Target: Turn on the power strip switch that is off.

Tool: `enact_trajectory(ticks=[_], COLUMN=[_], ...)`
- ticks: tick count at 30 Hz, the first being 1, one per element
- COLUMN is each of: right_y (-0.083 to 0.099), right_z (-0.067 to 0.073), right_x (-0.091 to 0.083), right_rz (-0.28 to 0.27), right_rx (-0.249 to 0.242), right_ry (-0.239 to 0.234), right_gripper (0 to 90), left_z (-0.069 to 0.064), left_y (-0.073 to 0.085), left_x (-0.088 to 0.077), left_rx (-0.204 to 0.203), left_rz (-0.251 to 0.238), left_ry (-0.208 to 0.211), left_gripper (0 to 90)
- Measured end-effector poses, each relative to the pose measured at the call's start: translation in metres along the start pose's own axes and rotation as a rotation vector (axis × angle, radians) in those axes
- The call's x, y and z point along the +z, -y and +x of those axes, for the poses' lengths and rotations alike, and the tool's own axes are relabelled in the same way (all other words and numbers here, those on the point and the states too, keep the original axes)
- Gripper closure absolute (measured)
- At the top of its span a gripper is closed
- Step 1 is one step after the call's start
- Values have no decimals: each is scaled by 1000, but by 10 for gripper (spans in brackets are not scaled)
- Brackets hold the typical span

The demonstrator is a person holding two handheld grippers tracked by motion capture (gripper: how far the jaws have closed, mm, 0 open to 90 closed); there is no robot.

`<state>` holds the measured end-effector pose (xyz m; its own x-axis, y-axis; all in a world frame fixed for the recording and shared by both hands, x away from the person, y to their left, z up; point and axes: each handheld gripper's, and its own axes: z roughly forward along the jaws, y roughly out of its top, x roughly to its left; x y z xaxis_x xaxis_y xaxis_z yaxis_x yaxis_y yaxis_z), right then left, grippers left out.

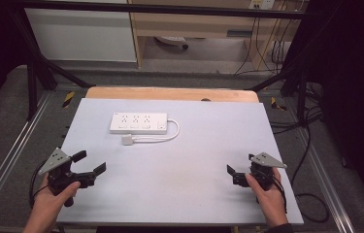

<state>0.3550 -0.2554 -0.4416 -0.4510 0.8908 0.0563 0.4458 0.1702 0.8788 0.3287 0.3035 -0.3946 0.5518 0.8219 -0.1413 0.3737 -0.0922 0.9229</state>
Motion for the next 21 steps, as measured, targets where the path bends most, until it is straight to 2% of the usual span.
enact_trajectory(ticks=[4,7,11,21], right_y=[-1,-1,0,0], right_z=[2,2,4,4], right_x=[1,2,5,4], right_rz=[4,10,22,19], right_rx=[-13,-27,-40,-37], right_ry=[-8,-16,-25,-31], right_gripper=[27,26,26,26], left_z=[-4,-4,-4,-1], left_y=[-7,-9,-11,-20], left_x=[5,10,12,18], left_rx=[10,-12,-11,4], left_rz=[1,1,5,7], left_ry=[6,8,5,3], left_gripper=[66,69,70,70])
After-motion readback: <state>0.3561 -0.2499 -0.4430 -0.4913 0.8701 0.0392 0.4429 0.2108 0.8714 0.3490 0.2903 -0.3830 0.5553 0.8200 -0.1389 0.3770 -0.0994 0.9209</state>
